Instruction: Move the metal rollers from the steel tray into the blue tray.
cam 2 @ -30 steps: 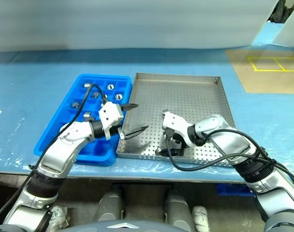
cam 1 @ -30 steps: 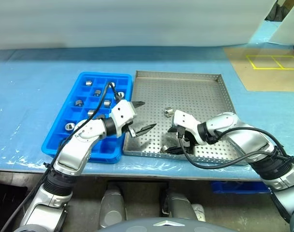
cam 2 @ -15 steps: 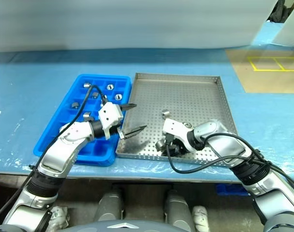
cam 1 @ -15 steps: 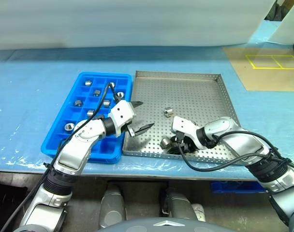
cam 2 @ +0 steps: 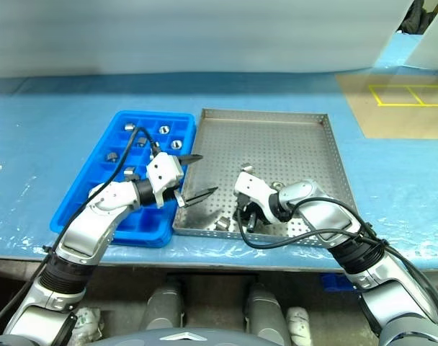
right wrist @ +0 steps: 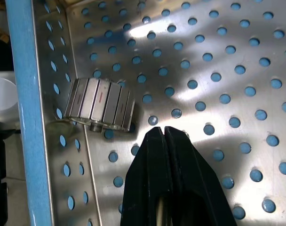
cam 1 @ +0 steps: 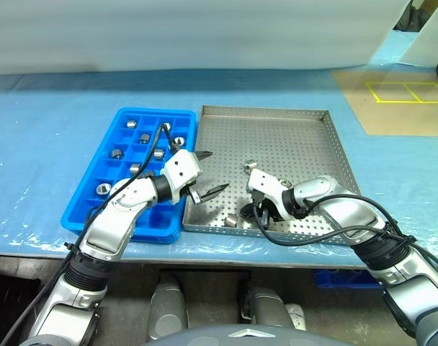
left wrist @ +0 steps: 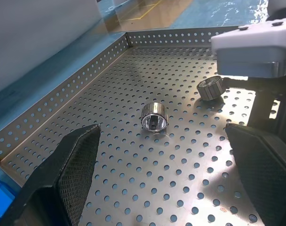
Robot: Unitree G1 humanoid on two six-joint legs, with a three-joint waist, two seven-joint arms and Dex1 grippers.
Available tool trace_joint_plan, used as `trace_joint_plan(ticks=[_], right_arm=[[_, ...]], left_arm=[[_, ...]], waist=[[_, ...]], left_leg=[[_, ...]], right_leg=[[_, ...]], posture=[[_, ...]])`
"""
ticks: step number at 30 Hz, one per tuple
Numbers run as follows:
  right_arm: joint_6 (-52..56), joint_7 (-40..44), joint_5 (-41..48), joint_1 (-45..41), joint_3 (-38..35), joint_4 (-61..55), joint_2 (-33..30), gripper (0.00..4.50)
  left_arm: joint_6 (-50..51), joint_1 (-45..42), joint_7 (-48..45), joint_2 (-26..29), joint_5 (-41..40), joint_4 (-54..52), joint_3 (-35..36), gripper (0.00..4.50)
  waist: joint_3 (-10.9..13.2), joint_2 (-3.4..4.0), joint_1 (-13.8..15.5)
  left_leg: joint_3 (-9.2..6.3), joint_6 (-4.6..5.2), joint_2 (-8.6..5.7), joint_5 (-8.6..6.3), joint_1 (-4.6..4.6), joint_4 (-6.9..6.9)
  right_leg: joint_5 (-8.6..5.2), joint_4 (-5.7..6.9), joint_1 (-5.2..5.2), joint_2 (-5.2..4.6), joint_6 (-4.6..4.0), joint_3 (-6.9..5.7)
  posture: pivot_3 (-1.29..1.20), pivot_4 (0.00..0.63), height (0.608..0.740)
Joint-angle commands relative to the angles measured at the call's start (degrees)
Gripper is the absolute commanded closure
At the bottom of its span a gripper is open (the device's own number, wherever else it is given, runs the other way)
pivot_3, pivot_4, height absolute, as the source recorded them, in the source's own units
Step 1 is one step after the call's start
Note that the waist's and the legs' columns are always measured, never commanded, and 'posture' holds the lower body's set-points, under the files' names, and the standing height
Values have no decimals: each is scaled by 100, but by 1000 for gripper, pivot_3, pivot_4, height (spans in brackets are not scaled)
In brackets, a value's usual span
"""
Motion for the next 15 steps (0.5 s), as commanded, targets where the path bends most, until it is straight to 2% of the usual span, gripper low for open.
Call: trace_joint_plan(ticks=[1, 10, 15], right_arm=[[46, 24, 146, -186, -274, -46, 42, 3910], [803, 53, 622, -570, -563, 10, 273, 877], [1199, -18, 818, -495, -399, -207, 323, 877]], left_arm=[[-72, -88, -7, 72, 21, -134, 49, 0], [-49, -85, 23, 85, 49, -141, 50, 0], [-31, -82, 49, 78, 64, -157, 44, 0]], waist=[[0, 0, 0], [0, 0, 1], [0, 0, 5]], left_leg=[[0, 0, 0, 0, 0, 0], [0, -1, 0, 1, 1, -1], [0, -2, 0, 1, 0, -2]], right_leg=[[0, 0, 0, 0, 0, 0], [0, 2, 0, 1, 0, 0], [0, 0, -1, 0, 0, 0]], posture=[[-42, 150, 740], [-38, 150, 740], [-30, 150, 740]])
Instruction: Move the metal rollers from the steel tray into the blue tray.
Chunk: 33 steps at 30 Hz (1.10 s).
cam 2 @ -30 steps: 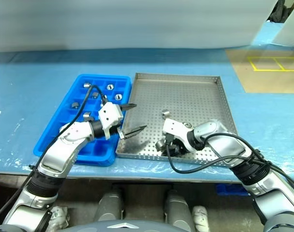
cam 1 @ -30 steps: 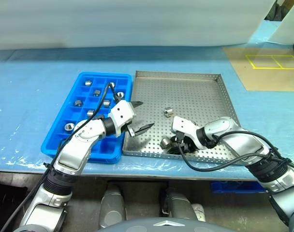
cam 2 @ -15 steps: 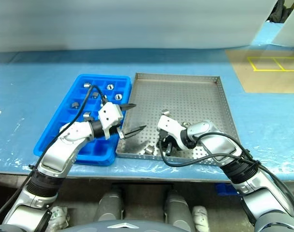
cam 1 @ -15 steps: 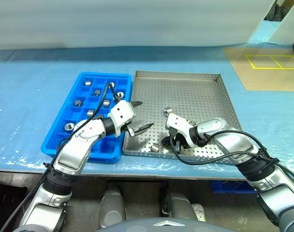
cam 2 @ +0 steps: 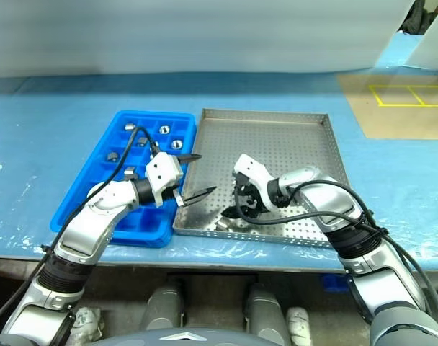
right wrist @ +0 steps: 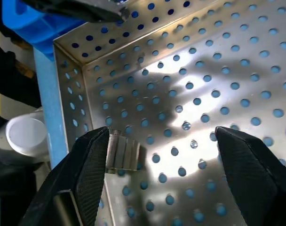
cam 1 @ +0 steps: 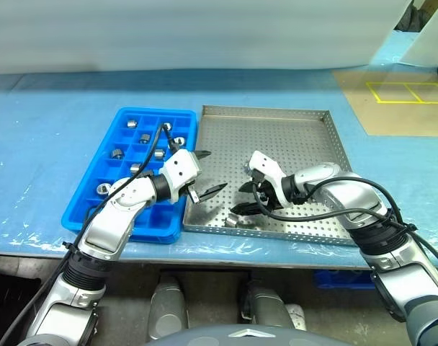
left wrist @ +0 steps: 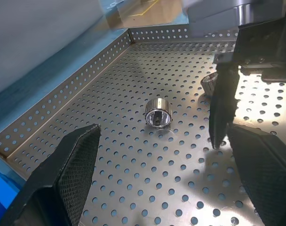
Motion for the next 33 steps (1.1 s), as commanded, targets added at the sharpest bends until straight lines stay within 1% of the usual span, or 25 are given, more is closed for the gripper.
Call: trace_joint_plan(ticks=[1, 14, 24, 26, 28, 31, 33], right_arm=[[203, -40, 162, -9, 60, -293, 19, 877], [730, -313, 380, 123, 246, -348, 69, 877], [869, -456, 427, 105, 346, -306, 193, 877], [834, -470, 404, 100, 368, -262, 207, 1248], [789, -482, 376, 92, 385, -231, 210, 1742], [743, -534, 338, 72, 376, -168, 220, 2811], [726, -528, 341, 68, 371, -147, 192, 2853]], left_arm=[[-32, -62, 38, 18, 4, -161, 44, 0], [-19, -66, 73, 6, 28, -160, 37, 0], [-42, -95, 86, -8, 61, -119, 23, 0], [-43, -107, 92, -14, 69, -113, 18, 0], [-41, -119, 93, -17, 71, -109, 11, 0], [-48, -138, 86, -10, 75, -83, 11, 0], [-50, -145, 86, -6, 83, -75, 10, 0]], waist=[[0, 0, 2], [0, 0, 3], [0, 0, -2], [0, 0, 0], [0, 0, 3], [0, 0, 3], [0, 0, 3]], left_leg=[[0, 0, 0, 0, 1, 0], [0, -3, 0, 1, 2, -1], [0, -5, 0, 2, 4, -7], [0, -6, 0, 3, 5, -8], [0, -6, 0, 3, 5, -8], [0, -6, -1, 3, 4, -8], [0, -7, -1, 3, 4, -7]], right_leg=[[0, 0, 0, 0, 0, 0], [0, 1, 0, 0, 0, 0], [-1, -2, 0, 1, 0, 0], [-1, -2, 0, 1, 0, 0], [-1, -2, 0, 0, 0, 0], [-1, -2, 0, 0, 0, 0], [-1, -2, 0, 0, 0, 0]], posture=[[-28, 150, 740], [-26, 150, 740], [-23, 150, 740], [-23, 150, 740], [-24, 150, 740], [-26, 150, 740], [-27, 150, 740]])
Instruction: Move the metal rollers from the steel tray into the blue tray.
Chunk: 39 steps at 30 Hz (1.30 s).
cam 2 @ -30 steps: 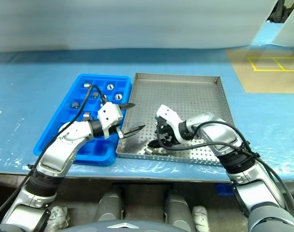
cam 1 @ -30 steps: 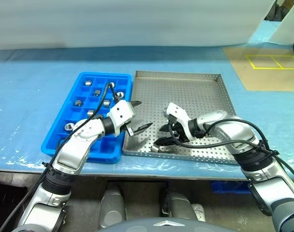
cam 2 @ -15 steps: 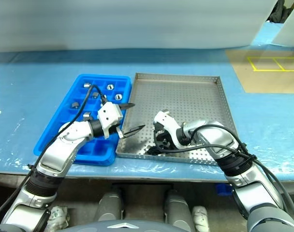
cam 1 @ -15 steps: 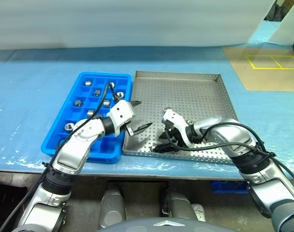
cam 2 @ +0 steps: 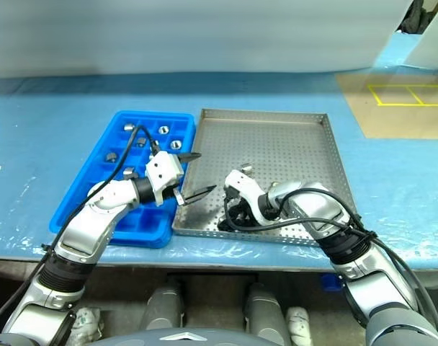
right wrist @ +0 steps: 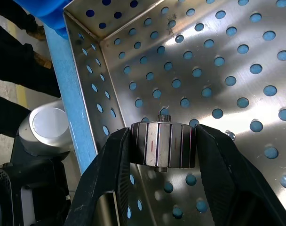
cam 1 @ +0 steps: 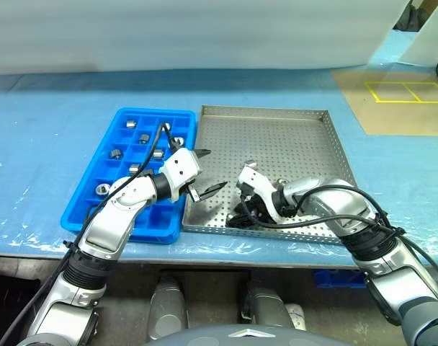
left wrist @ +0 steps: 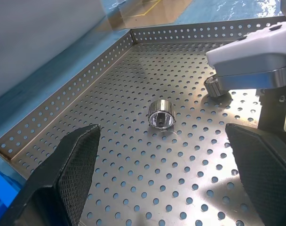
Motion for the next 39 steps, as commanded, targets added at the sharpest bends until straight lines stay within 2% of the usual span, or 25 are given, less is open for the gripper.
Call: trace_joint_plan(ticks=[1, 15, 21, 32, 39], right_arm=[[-47, -22, 41, -16, -6, 25, -22, 2853], [-452, -60, -40, -60, -108, 232, -10, 2853], [-1338, -315, -226, -219, -403, 616, 389, 2853], [-2532, -413, -366, -1021, -894, 1675, 1170, 2853], [-3048, -61, -319, -1340, -794, 2018, 1685, 2853]], left_arm=[[-59, -95, 37, 3, 34, -85, 17, 0], [-54, -96, 65, -14, 48, -94, 106, 0], [183, 100, 159, 70, -8, -292, 217, 0], [1145, 1061, 800, -7, -349, -1477, 634, 0], [1899, 1877, 1349, 65, -326, -2466, 890, 0]], waist=[[0, 0, 0], [0, 0, 0], [0, 0, -9], [1, -1, 13], [2, -3, 81]], left_leg=[[0, 0, 0, 0, 0, 0], [0, -2, 0, 1, 0, 0], [0, -2, 1, 1, -2, 0], [-1, -2, 1, 1, -24, -6], [-4, 2, 4, -1, -26, -8]], right_leg=[[0, 0, 0, 0, 0, 0], [0, 1, 0, 0, 0, 0], [0, 2, -5, 1, 0, 0], [-1, -3, -23, 0, -3, -5], [-3, -4, -25, 0, -4, -11]], posture=[[-27, 150, 740], [-24, 150, 740], [-11, 150, 740], [102, 150, 740], [195, 150, 740]])
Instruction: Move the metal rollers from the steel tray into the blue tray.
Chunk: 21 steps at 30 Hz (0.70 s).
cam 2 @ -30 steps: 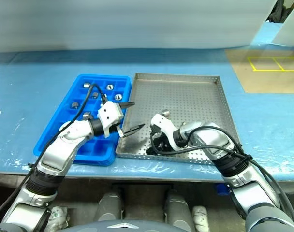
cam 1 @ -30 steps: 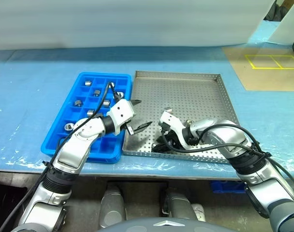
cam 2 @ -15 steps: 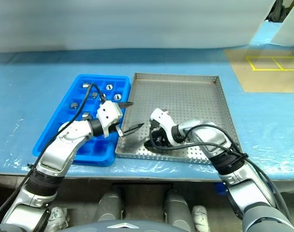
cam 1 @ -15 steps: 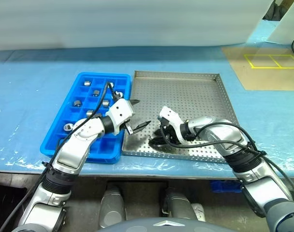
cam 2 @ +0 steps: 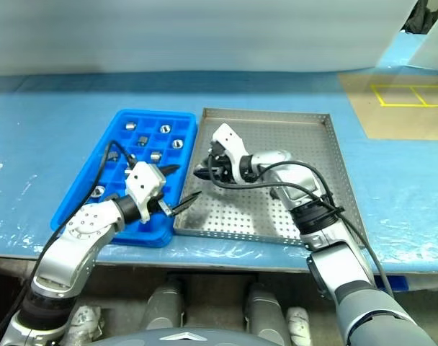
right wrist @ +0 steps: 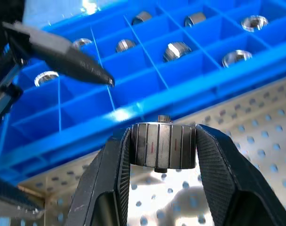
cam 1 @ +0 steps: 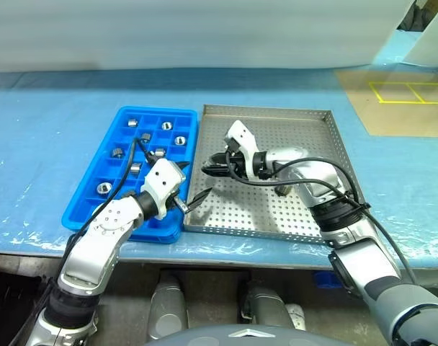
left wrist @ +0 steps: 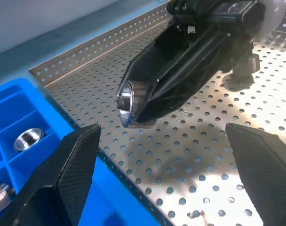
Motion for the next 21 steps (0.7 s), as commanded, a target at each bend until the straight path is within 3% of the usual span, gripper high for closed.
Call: trace_joint_plan(ticks=[1, 21], right_arm=[[-313, 220, 76, -245, -88, -33, 229, 2853], [-1331, 551, -584, -1095, 212, 1795, 1762, 2853]], left_arm=[[329, 312, 315, 15, -7, -641, 165, 0], [1406, 1792, 1861, -530, 176, -2303, 485, 0]], waist=[[0, 0, 44], [3, 1, 645]], left_leg=[[0, 2, 0, -1, 0, -3], [-20, 15, 1, -10, -25, -30]], right_leg=[[-1, -1, 0, -1, -2, -1], [-5, -44, -5, -1, -3, -22]], posture=[[220, 150, 740], [515, 150, 740]])
